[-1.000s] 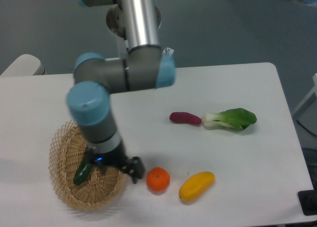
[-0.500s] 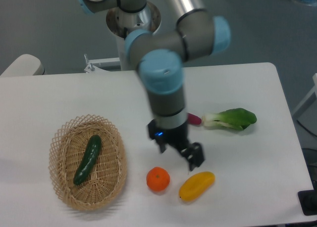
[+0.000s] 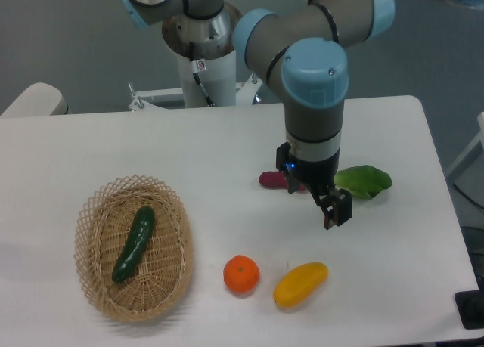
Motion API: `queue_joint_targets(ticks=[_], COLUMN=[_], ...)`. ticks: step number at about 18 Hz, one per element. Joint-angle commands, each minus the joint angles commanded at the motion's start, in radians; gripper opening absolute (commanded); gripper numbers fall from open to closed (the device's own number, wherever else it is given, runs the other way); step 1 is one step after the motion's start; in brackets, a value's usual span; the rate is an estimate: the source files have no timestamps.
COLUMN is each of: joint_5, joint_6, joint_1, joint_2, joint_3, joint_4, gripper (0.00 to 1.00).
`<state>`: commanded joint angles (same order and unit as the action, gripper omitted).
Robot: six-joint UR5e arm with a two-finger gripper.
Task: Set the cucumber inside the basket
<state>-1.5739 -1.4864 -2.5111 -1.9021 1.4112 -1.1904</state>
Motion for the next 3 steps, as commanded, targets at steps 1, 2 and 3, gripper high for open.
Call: queue_joint_targets(ticks=[1,2,3], joint_5=[0.0,0.002,0.002], joint_6=[0.0,0.0,0.0], joint_1=[-0.002,-0.002,0.001], joint_2=[0.0,0.002,0.006], joint_3=[0.003,0.003,0.003], joint_4=[0.0,0.0,0.0], gripper=[1.0,1.0,1.0])
